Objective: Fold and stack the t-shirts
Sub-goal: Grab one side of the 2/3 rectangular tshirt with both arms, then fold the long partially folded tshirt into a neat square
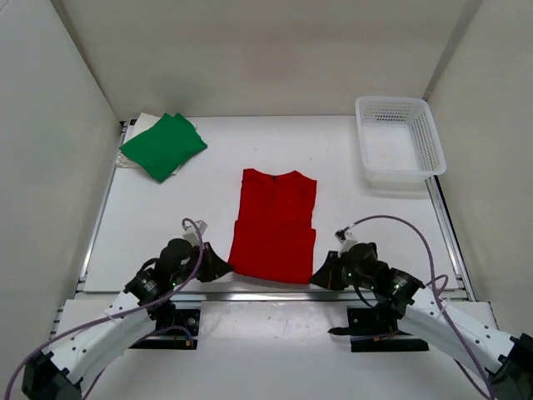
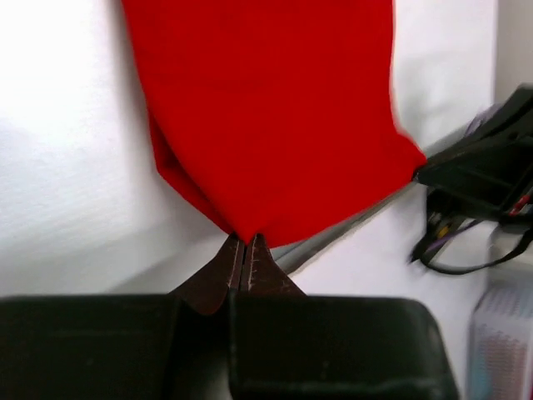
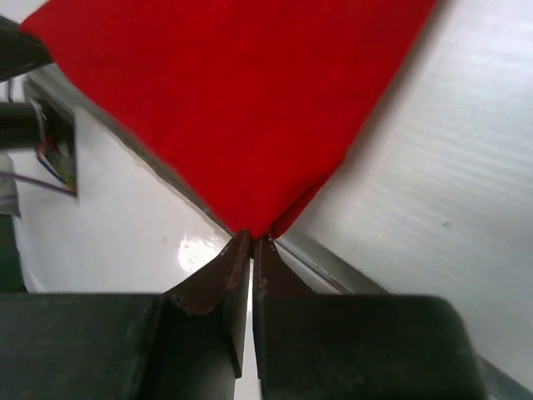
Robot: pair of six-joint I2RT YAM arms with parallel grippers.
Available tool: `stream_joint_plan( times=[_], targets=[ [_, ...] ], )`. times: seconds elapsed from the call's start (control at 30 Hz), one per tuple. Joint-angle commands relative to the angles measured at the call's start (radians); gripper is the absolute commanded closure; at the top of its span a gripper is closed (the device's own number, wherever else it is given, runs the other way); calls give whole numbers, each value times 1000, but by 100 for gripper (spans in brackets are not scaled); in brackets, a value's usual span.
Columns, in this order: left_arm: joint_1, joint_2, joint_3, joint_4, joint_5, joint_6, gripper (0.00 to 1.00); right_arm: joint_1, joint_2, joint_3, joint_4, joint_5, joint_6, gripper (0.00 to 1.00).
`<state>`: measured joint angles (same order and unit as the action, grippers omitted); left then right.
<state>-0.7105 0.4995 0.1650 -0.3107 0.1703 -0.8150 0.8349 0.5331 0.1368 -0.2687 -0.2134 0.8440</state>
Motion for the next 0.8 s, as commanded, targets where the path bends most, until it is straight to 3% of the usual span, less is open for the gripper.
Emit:
stream_joint_plan(
  times=[0.0, 0.1, 0.23, 0.3, 0.47, 0.67, 0.77],
  targets=[
    [161, -2, 101, -128, 96, 0, 100, -125, -4, 139, -110, 45, -7, 100],
    [210, 182, 286, -44, 105, 83, 100, -384, 189, 312, -57, -166, -221, 100],
    [268, 535, 592, 79, 41, 172, 100, -609, 492, 582, 34, -247, -371, 100],
    [344, 725, 750, 120, 84, 183, 100, -629, 681, 695, 109, -256, -387, 100],
    [382, 1169, 1103, 88, 14, 212, 100, -686, 1058, 1082, 128, -297, -398, 100],
    [454, 1453, 1330, 64, 78, 181, 100, -714, 1436, 1450, -33, -274, -434, 100],
    [456, 1543, 1393, 42, 77, 192, 93, -708, 1545, 1570, -110, -238, -456, 100]
  ],
)
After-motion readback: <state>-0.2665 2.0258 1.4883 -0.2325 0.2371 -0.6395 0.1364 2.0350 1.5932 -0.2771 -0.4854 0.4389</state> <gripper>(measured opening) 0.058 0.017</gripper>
